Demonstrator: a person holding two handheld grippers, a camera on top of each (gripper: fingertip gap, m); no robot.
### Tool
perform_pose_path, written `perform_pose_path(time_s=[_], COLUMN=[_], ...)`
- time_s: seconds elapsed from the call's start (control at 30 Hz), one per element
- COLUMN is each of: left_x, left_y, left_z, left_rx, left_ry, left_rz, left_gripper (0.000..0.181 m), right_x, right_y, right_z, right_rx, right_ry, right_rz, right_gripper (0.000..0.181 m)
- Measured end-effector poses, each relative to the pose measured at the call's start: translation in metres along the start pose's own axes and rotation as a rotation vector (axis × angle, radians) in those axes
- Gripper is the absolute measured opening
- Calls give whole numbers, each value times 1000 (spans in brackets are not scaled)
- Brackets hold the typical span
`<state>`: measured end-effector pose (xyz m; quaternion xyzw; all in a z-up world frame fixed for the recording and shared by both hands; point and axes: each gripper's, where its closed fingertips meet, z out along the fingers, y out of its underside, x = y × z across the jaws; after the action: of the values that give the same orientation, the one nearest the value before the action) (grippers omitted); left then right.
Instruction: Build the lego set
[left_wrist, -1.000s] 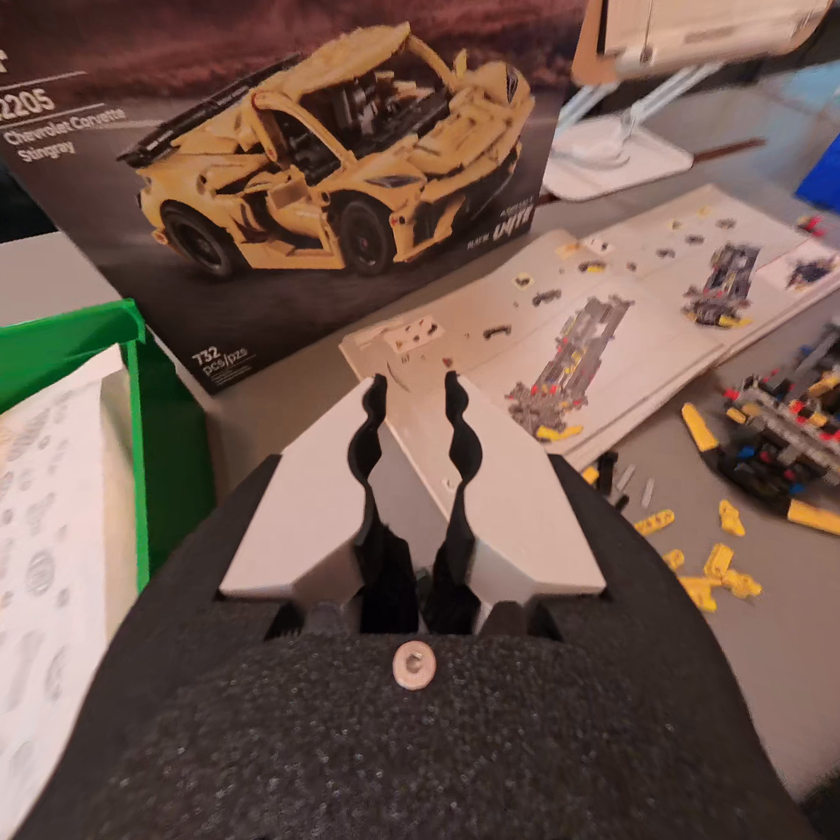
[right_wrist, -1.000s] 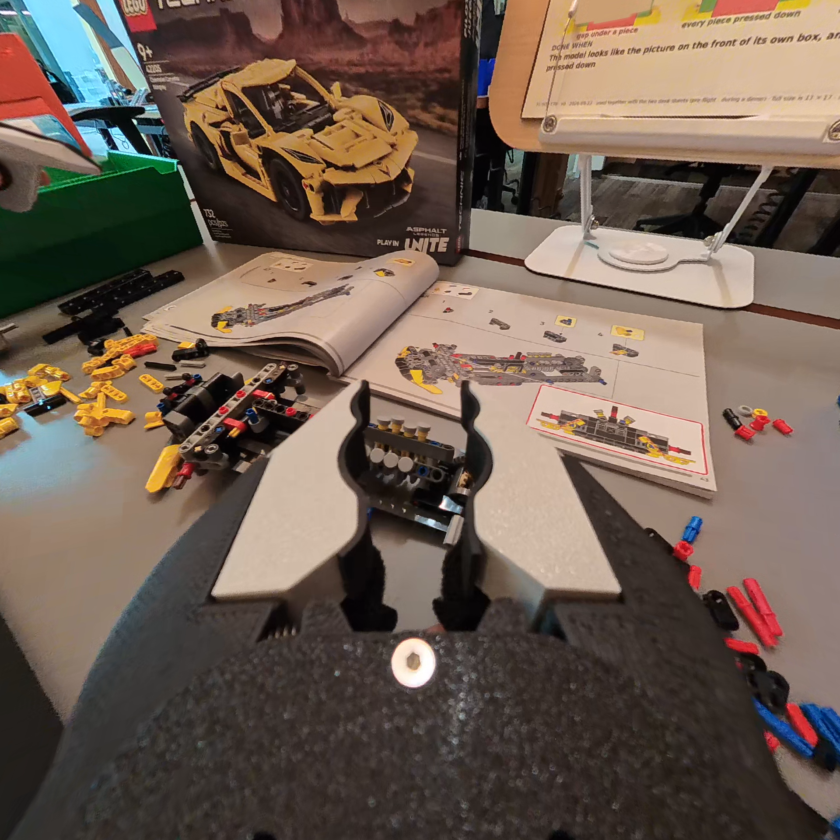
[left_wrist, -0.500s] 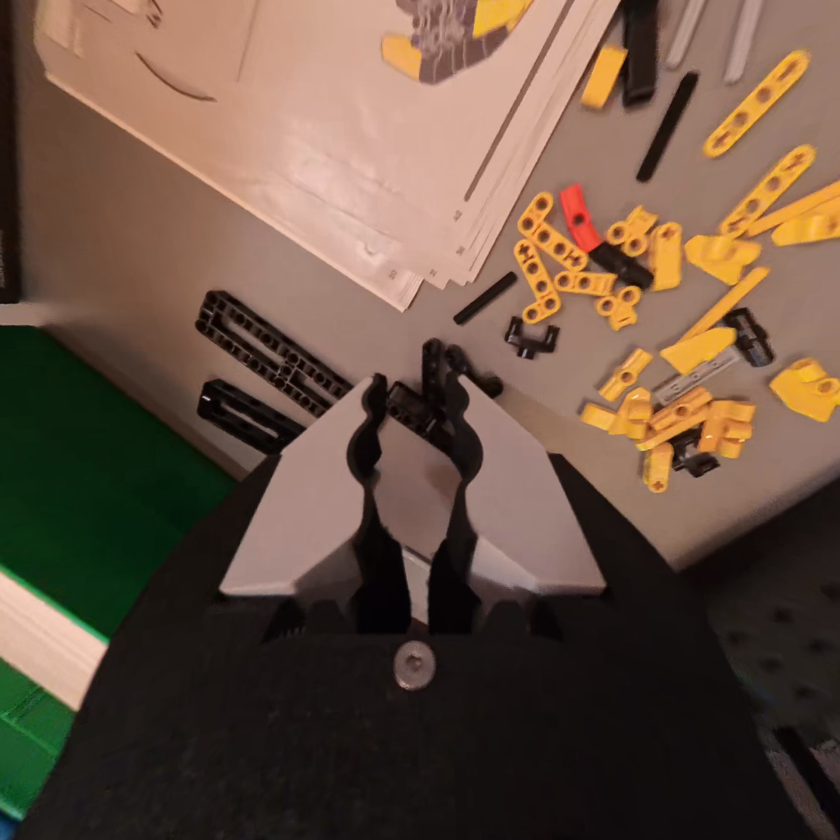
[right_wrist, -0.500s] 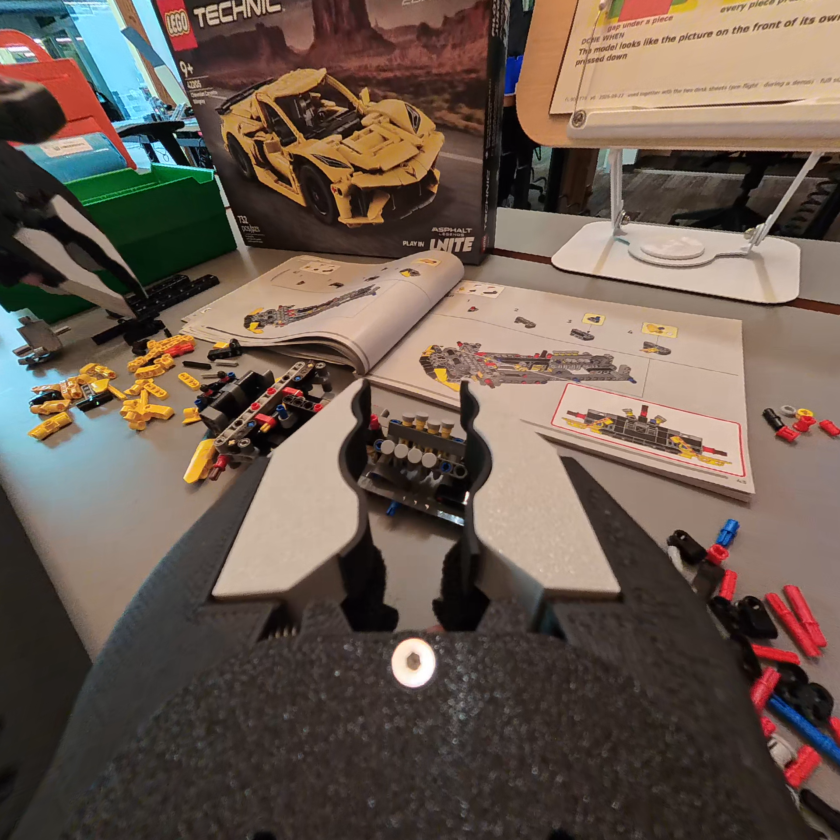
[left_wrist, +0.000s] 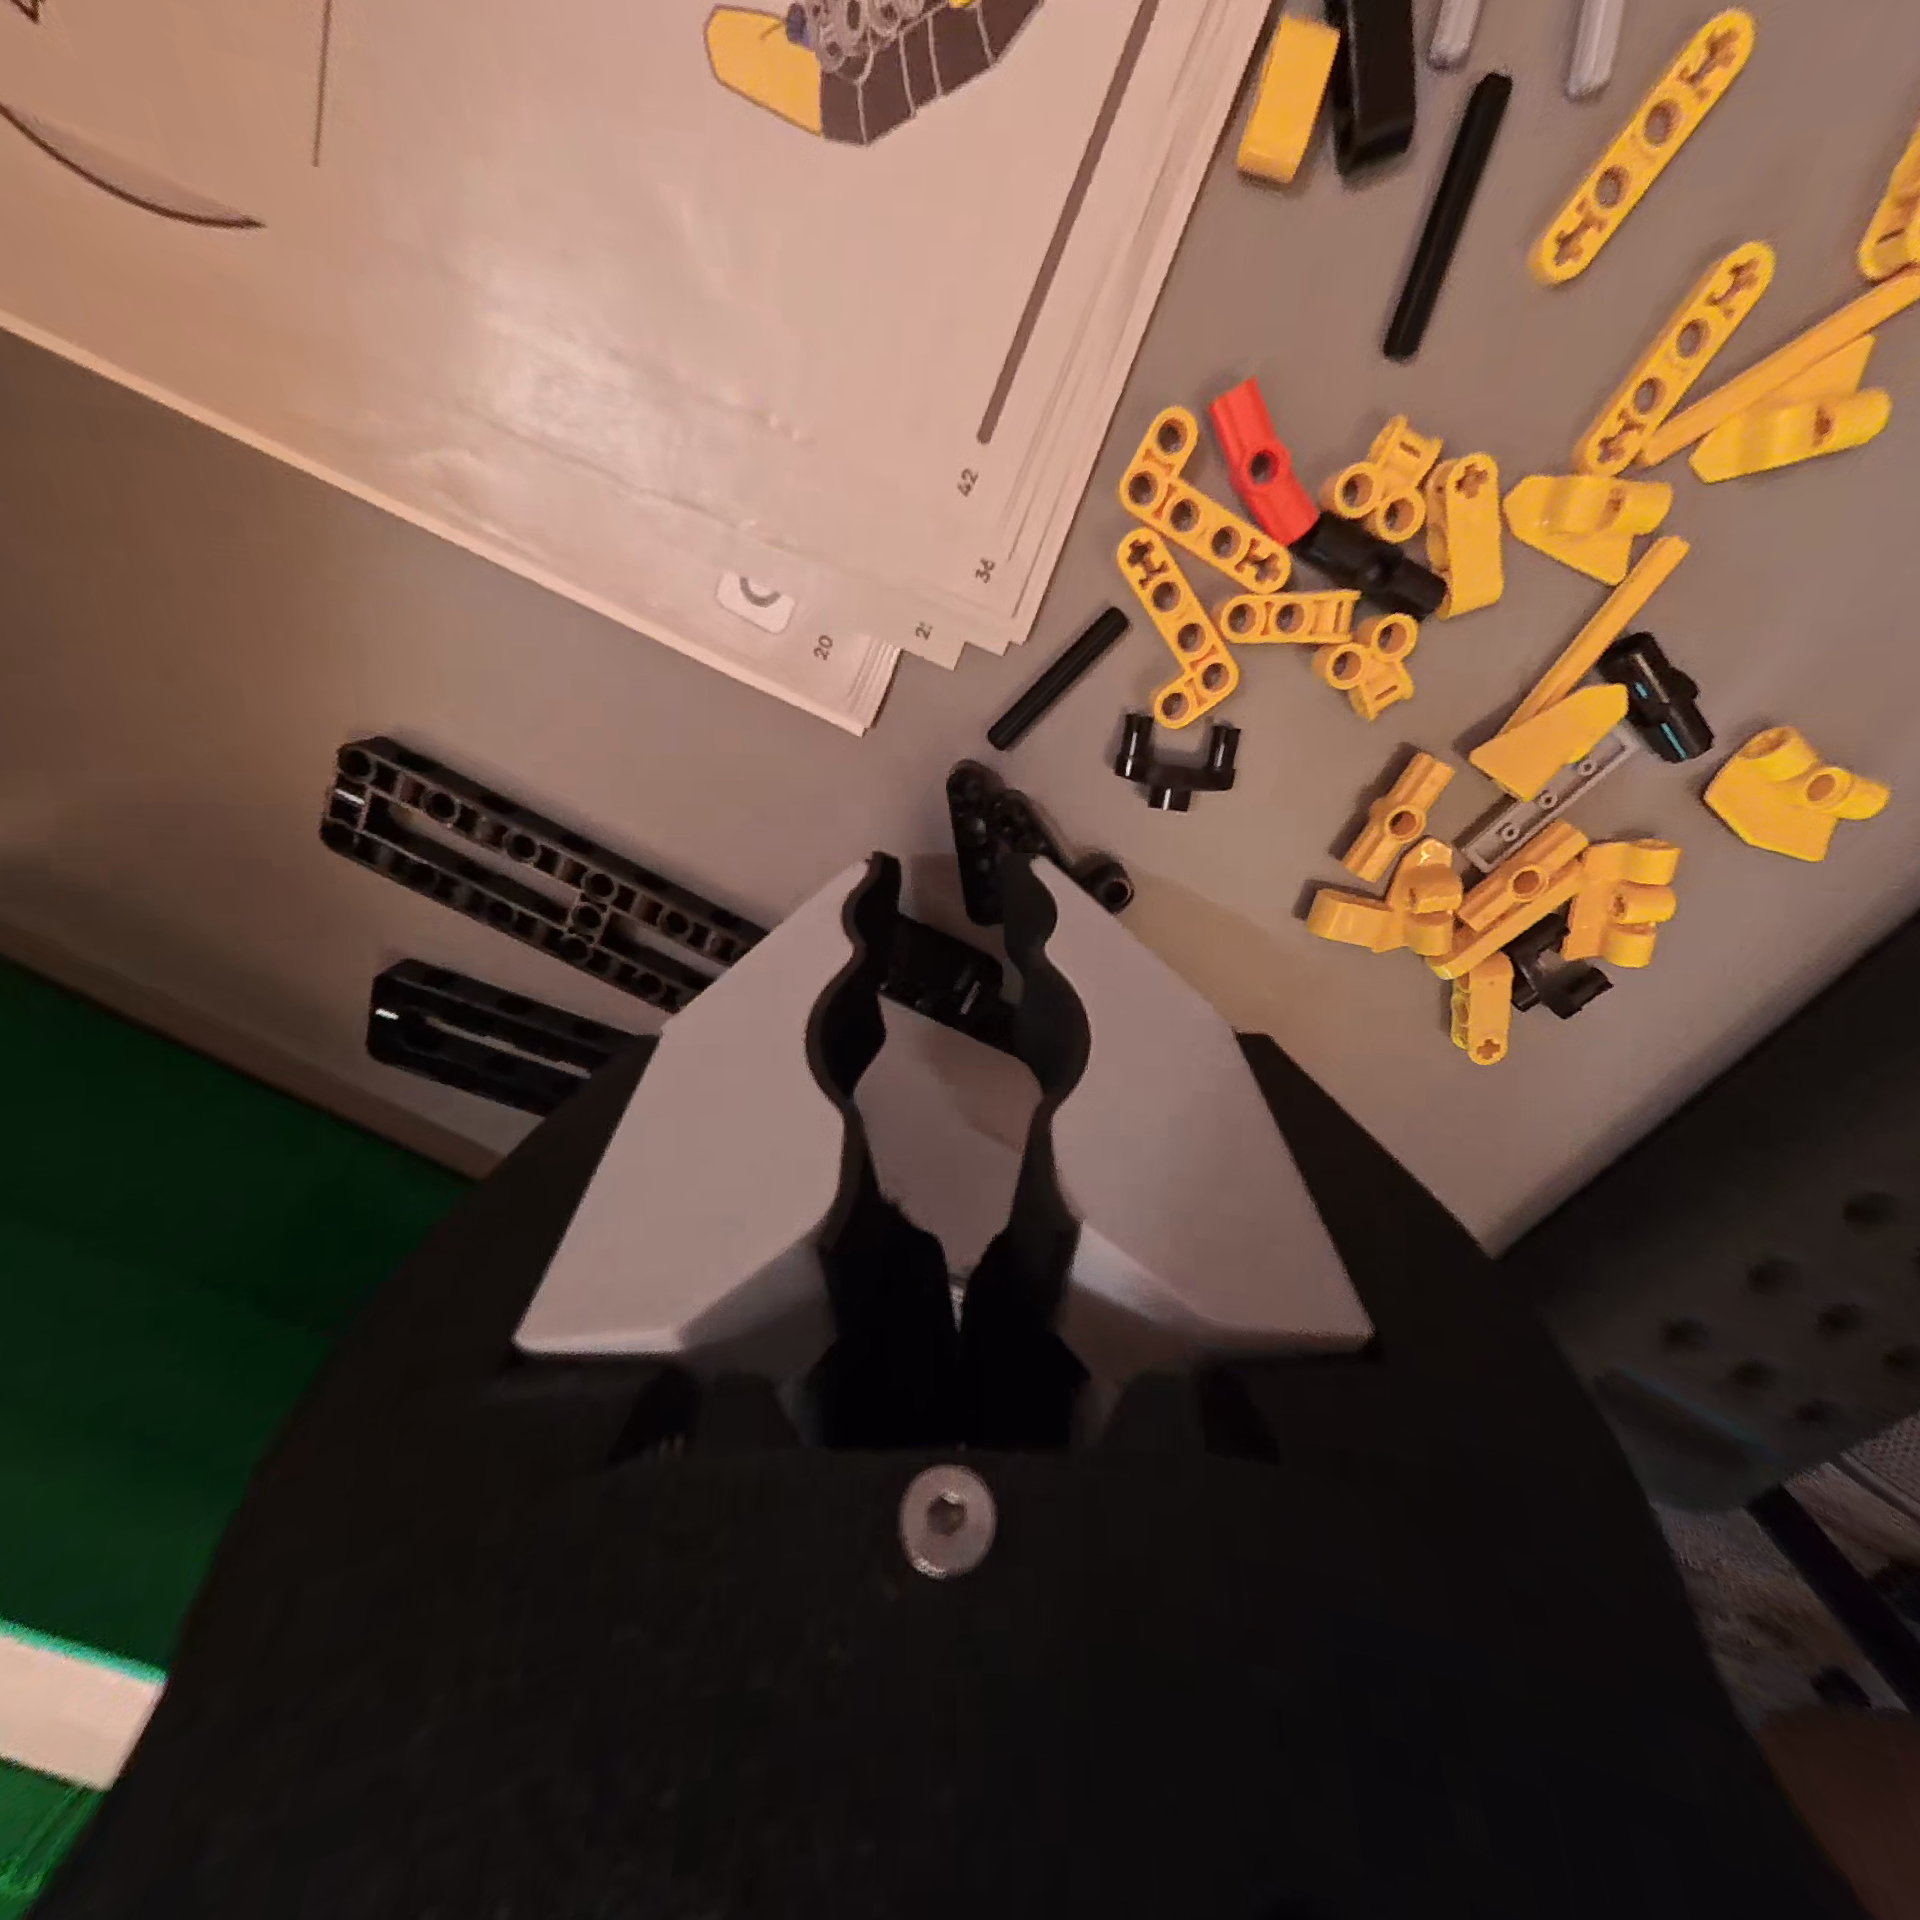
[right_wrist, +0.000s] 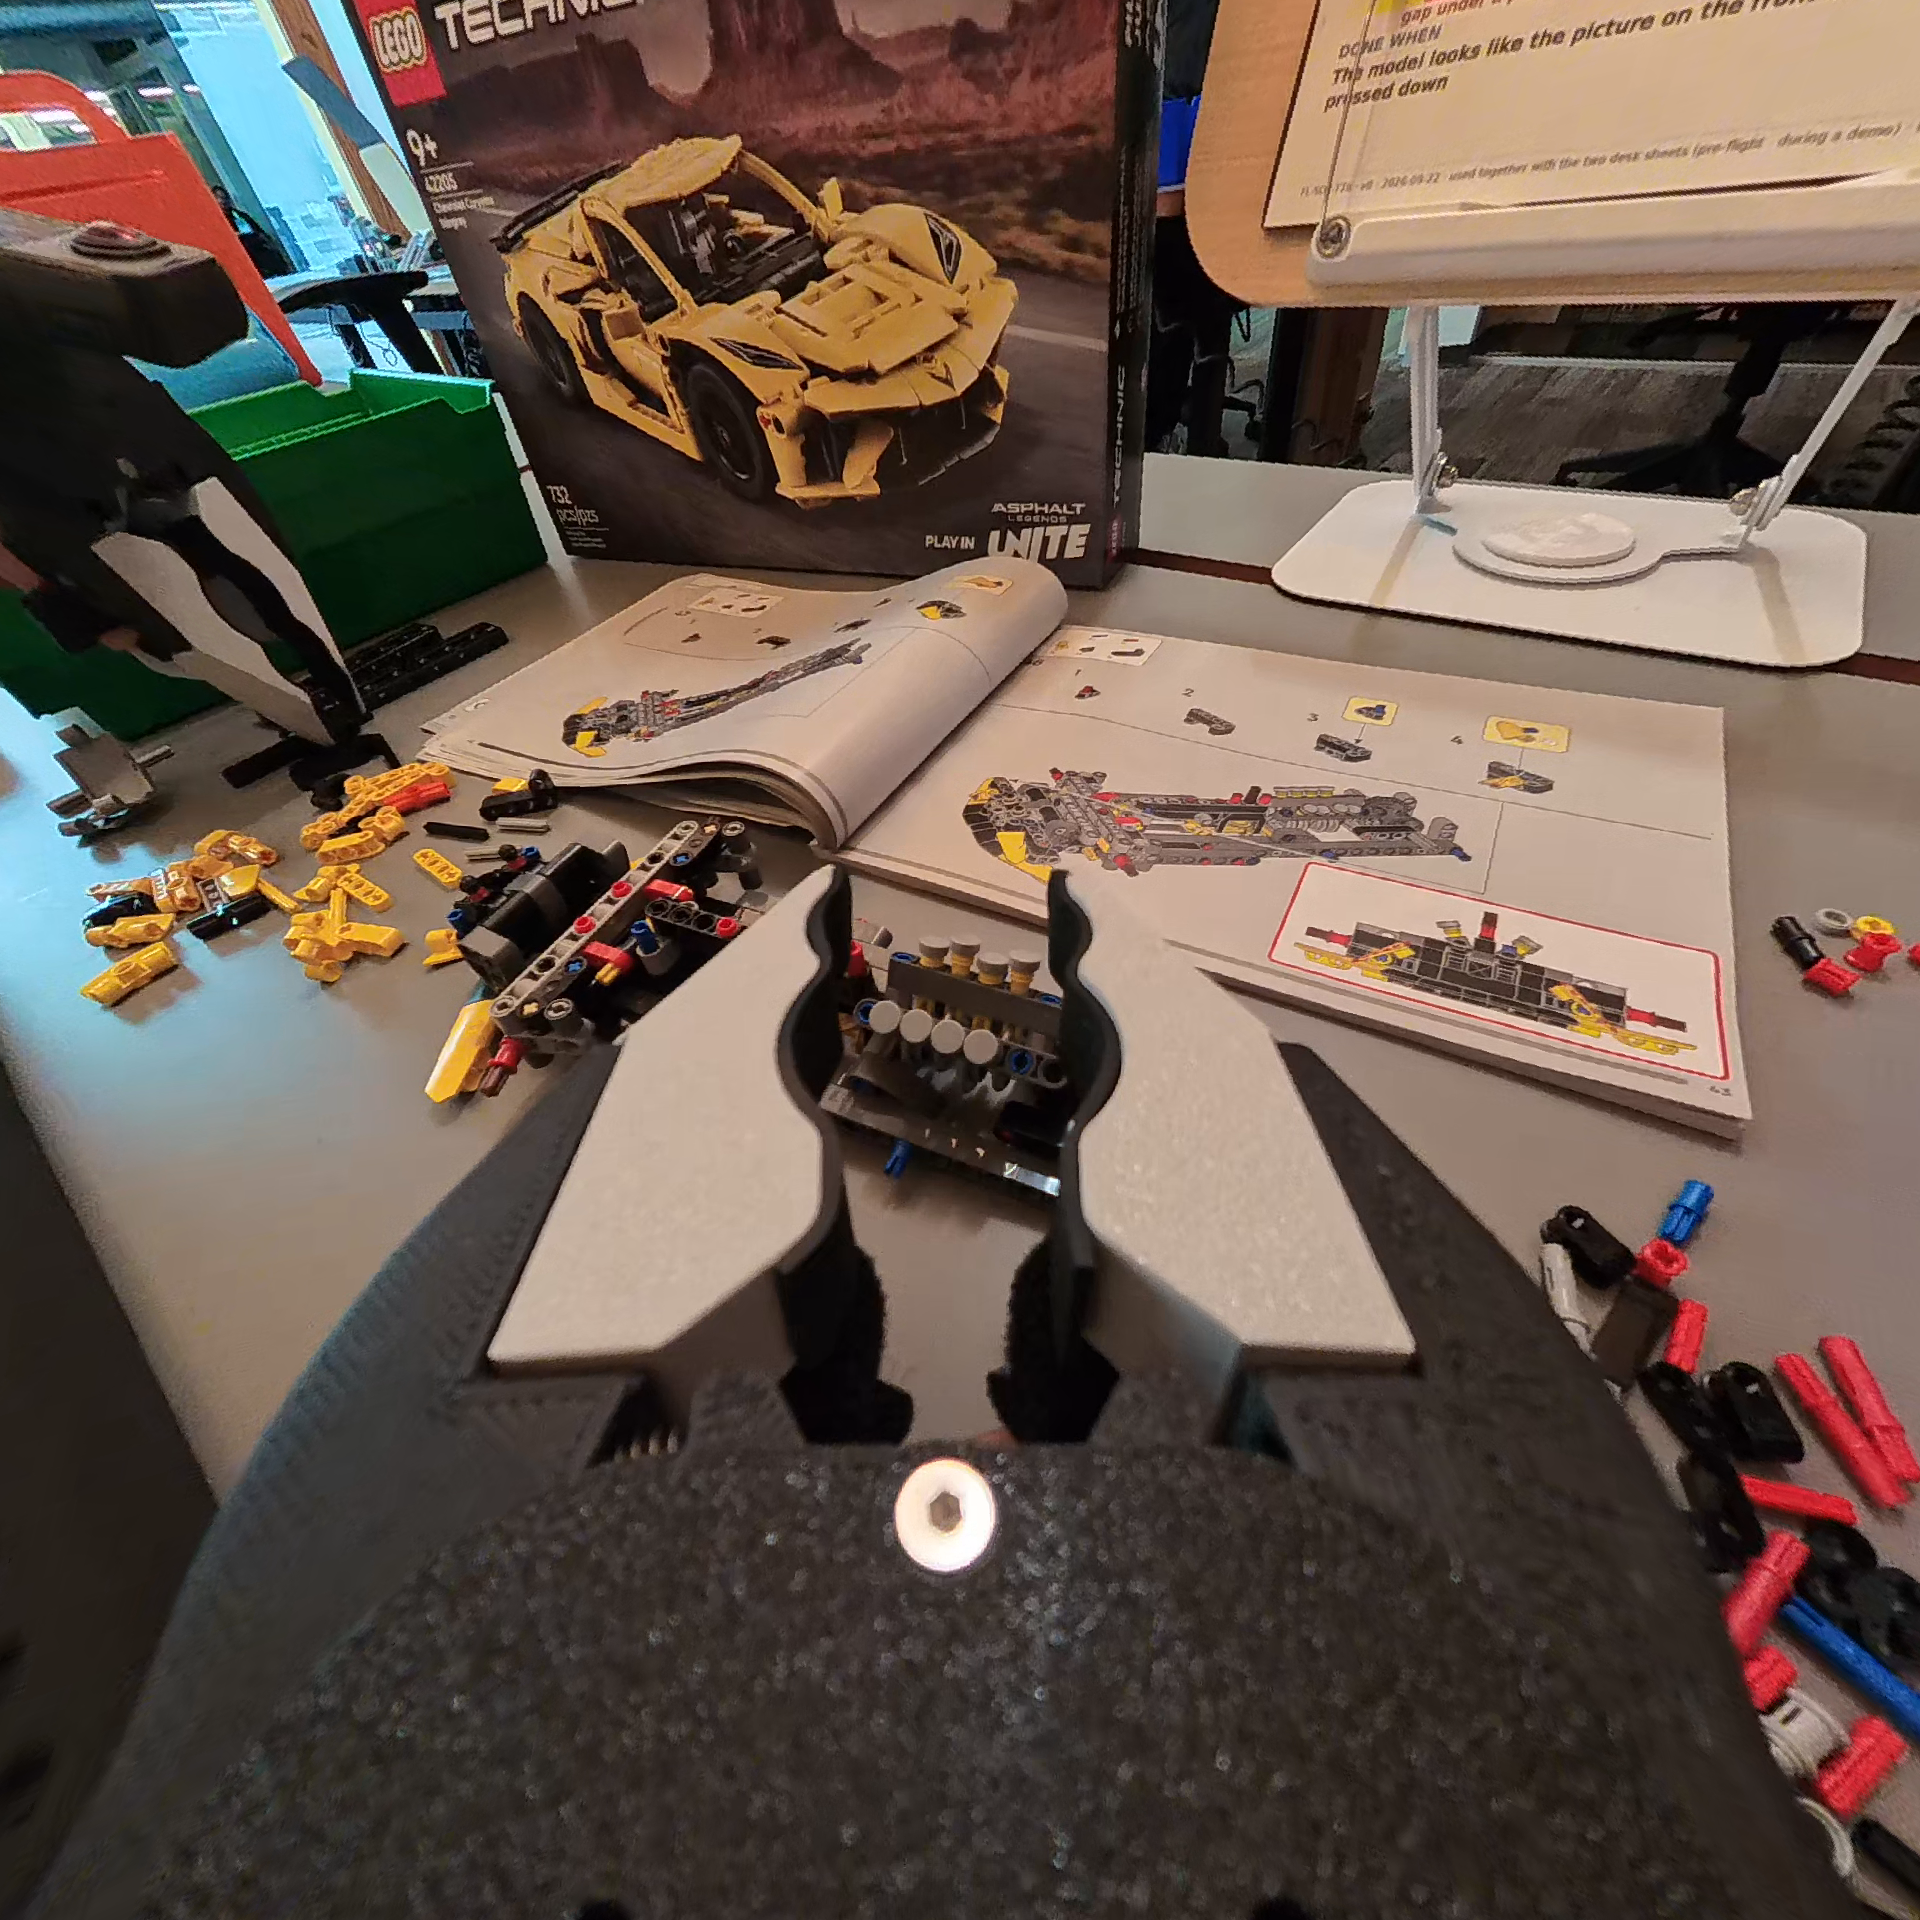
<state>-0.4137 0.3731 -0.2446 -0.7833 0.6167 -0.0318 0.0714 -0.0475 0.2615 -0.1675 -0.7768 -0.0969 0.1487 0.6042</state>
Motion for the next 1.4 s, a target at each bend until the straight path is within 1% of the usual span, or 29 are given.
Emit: perform_pose_path(time_s=[0.07, 0.17, 0.33, 0.37, 0.43, 0.5, 0.57, 0.63, 0.73, 0.8, 0.83, 0.9, 0.97, 1.07, 1.1, 1.13, 1.17, 1.2, 1.23, 1.27, 1.3, 1.33, 1.37, 1.4], left_x=[-1, 4, 7, 5, -3, -3, -6, 3, 15, 12, 13, 15, 17, 9, 5, 3, 4, 9, 22, 40, 59, 71, 80, 86], left_y=[-1, -3, -1, -2, -5, -9, -9, -11, -7, -6, -6, -6, -4, -11, -19, -33, -56, -84, -113, -137, -156, -173, -186, -196], left_z=[2, 3, 3, 3, 1, -2, -6, -10, -9, -5, -3, 2, 8, 5, 0, -9, -22, -40, -60, -81, -101, -120, -137, -148], left_rx=[3, 14, 10, 19, 48, 91, 110, 130, 104, 87, 82, 70, 46, 89, 141, 237, 376, 549, 732, 896, 1043, 1183, 1295, 1366], left_ry=[12, 60, 97, 91, 48, 48, 20, 54, 92, 65, 81, 99, 109, 61, 38, 25, 25, 55, 118, 198, 270, 337, 425, 542], left_rz=[-5, -13, -3, 2, 10, -4, -18, -12, 29, 42, 37, 35, 45, 44, 38, 26, 3, -22, -23, 17, 62, 73, 43, -15], left_gripper=[16, 4, 3, 0, 0, 0, 0, 2, 10, 13, 14, 13, 6, 6, 5, 6, 6, 6, 6, 5, 5, 5, 6, 6], right_x=[0, -1, -2, -2, -3, -3, -4, -5, -6, -7, -7, -7, -7, -7, -10, -18, -31, -48, -67, -87, -105, -117, -122, -125], right_y=[0, 1, 1, 1, 1, 1, 0, 1, 2, 3, 3, 3, 4, 3, 1, -3, -10, -18, -27, -37, -46, -54, -59, -59], right_z=[0, 1, 1, 1, 1, 1, 1, 1, 2, 2, 2, 2, 2, 2, 2, 3, 5, 9, 14, 20, 25, 32, 41, 50], right_rx=[-1, -7, -7, -6, -5, -6, -5, -11, -15, -19, -22, -23, -24, -23, -17, -1, 17, 28, 34, 27, 8, -8, -30, -57], right_ry=[-3, -6, -10, -11, -12, -14, -15, -19, -21, -23, -23, -20, -19, -18, -29, -68, -135, -224, -330, -450, -577, -674, -719, -736], right_rz=[1, -2, 2, 1, -1, -4, -9, -11, -18, -21, -22, -26, -25, -27, -25, -15, 2, 31, 85, 156, 225, 258, 253, 205], right_gripper=[36, 36, 36, 36, 35, 35, 35, 35, 35, 35, 35, 35, 35, 34, 34, 34, 30, 26, 28, 33, 41, 43, 43, 43])
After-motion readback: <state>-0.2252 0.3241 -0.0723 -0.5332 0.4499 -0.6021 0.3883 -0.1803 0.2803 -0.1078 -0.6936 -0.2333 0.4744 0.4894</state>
